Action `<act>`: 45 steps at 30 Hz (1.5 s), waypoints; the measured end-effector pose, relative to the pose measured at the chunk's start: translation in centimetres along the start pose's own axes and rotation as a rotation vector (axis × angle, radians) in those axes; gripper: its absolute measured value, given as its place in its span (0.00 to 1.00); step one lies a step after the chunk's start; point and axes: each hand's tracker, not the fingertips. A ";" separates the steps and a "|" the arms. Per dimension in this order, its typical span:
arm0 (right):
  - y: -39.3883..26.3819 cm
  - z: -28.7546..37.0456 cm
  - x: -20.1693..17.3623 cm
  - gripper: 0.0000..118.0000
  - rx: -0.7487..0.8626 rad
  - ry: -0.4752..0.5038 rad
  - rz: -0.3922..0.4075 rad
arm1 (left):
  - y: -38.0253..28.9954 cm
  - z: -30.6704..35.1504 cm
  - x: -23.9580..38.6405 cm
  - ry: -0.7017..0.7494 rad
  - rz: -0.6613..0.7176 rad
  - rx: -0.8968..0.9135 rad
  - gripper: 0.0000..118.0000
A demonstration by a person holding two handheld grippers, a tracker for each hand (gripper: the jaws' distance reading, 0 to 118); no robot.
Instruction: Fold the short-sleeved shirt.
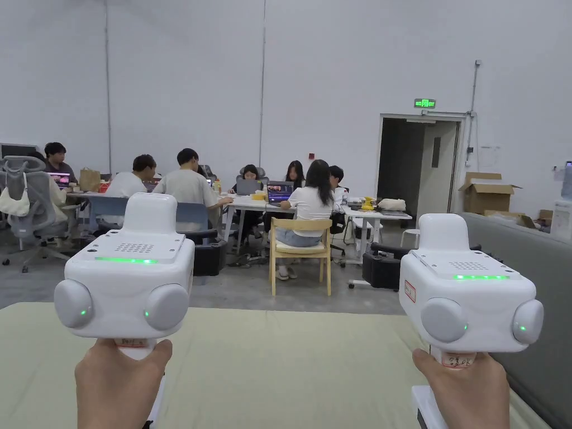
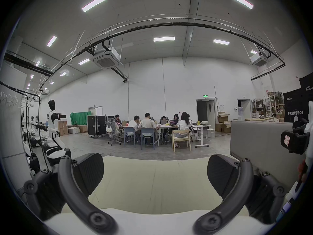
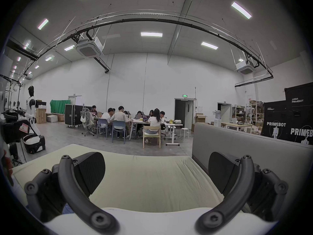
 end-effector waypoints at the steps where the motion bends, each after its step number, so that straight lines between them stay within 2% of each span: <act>1: 0.0 0.0 0.0 1.00 0.000 0.002 0.000 | 0.0 0.0 0.0 0.000 0.002 -0.001 1.00; 19: 0.1 0.0 -0.5 1.00 -0.017 0.012 -0.005 | -0.1 0.1 0.0 -0.002 0.003 -0.016 1.00; 36: -0.2 0.0 -1.1 1.00 -0.011 0.015 0.034 | -0.4 0.2 -0.1 -0.022 0.005 -0.012 1.00; 45: -0.1 0.2 -0.7 1.00 0.004 0.031 -0.013 | -0.1 0.3 0.0 -0.007 -0.023 -0.013 1.00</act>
